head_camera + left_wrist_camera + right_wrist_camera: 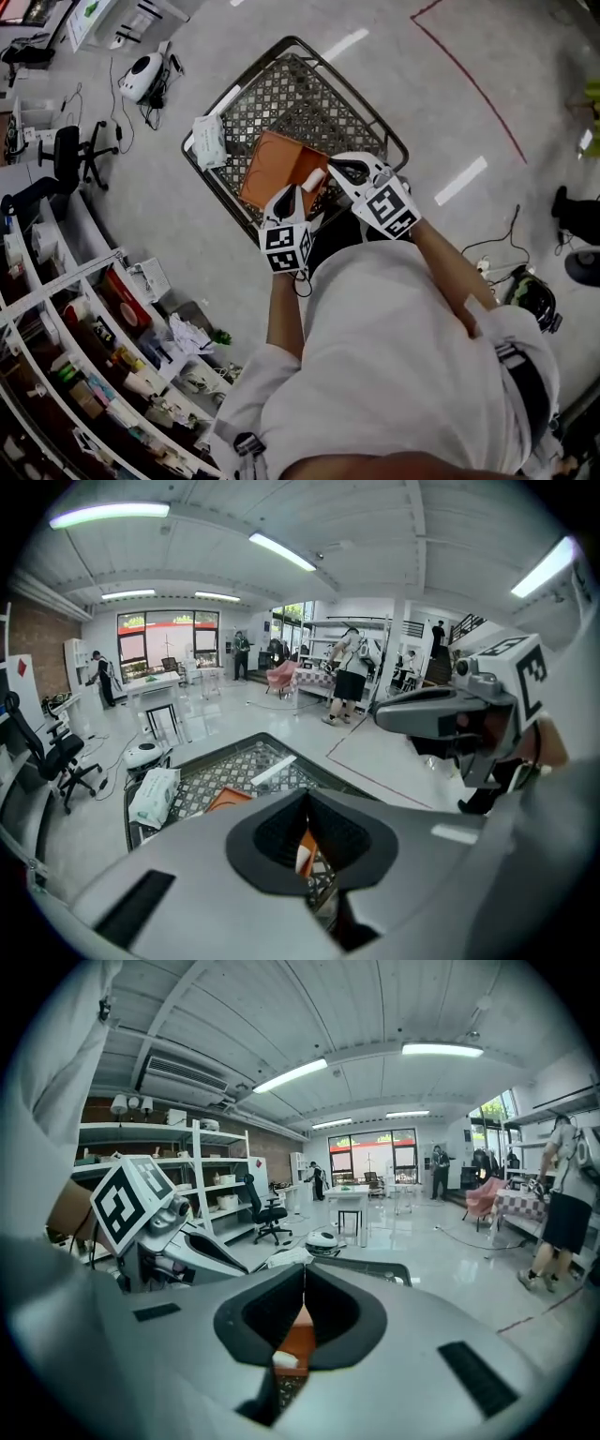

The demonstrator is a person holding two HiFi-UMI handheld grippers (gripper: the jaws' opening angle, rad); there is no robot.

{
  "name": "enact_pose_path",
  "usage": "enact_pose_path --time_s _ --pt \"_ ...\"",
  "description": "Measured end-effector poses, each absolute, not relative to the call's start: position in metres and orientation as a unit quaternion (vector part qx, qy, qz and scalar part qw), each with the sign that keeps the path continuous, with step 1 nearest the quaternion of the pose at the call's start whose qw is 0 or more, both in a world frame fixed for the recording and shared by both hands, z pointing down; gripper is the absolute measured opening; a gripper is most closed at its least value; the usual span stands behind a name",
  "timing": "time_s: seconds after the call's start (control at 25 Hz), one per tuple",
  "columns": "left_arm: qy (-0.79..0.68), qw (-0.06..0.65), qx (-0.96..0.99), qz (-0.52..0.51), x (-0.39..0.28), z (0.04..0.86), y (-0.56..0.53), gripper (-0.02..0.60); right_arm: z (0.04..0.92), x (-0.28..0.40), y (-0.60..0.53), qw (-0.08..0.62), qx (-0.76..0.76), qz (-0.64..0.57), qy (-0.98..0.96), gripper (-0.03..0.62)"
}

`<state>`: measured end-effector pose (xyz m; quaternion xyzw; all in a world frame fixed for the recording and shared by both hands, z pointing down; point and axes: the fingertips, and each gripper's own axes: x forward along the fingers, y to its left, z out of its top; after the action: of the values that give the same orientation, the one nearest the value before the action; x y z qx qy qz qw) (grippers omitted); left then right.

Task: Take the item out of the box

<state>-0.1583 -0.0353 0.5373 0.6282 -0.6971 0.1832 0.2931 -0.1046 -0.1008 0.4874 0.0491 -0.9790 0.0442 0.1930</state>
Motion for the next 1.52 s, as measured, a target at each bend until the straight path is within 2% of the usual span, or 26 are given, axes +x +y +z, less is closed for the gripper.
enact_pose_path --time_s 0.96,1.52 --pt "-0.501 0.334 0.703 0.378 -0.162 0.672 -0.038 0.009 0.576 -0.1 -0.086 0.319 0.086 0.096 -0.939 0.005" --pt "-0.413 0.357 0.711 0.443 -0.156 0.728 -0.029 0.009 0.606 -0.099 -0.09 0.334 0.126 0.135 -0.924 0.005"
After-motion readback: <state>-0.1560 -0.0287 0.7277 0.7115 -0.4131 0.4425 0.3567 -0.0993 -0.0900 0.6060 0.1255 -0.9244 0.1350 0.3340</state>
